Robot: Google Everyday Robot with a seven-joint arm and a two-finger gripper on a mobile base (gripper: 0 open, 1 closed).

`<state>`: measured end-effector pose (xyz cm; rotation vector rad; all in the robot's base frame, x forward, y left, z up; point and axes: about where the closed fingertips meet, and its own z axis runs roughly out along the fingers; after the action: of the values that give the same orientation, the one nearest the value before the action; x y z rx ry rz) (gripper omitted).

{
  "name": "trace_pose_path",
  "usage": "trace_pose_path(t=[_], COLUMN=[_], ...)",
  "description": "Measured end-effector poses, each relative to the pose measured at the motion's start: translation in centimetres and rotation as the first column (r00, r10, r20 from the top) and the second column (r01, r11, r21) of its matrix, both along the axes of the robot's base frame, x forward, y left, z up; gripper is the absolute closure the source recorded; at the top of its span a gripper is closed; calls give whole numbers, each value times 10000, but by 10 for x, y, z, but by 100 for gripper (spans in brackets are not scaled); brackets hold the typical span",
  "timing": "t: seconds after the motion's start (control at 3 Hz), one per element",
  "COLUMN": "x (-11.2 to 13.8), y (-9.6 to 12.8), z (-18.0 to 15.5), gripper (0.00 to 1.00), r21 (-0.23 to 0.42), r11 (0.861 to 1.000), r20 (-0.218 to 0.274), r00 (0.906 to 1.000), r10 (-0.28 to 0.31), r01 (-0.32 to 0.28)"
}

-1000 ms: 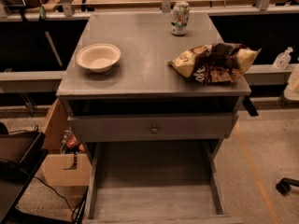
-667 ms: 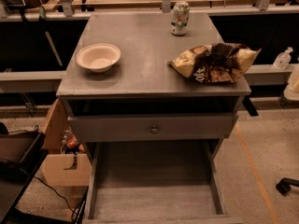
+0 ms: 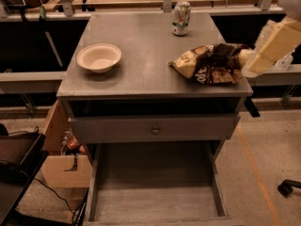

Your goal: Place brown chip bag into middle drawer

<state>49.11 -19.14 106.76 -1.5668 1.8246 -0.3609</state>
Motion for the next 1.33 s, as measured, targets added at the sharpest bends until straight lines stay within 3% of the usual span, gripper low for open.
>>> trace_pose_path(t=[0.33, 0.67, 1.0, 1.33], x=[55, 86, 100, 113], y=[6, -4, -21, -36], z=[-31, -68, -99, -127], gripper=[0, 0, 0, 0], r21=[1169, 1997, 2075, 1909], r11=[9907, 9777, 9782, 9799], r20=[252, -232, -1086, -1793], r00=[9974, 9972, 9938, 9835], r10=[678, 714, 252, -237], r01=[-703, -654, -21, 585])
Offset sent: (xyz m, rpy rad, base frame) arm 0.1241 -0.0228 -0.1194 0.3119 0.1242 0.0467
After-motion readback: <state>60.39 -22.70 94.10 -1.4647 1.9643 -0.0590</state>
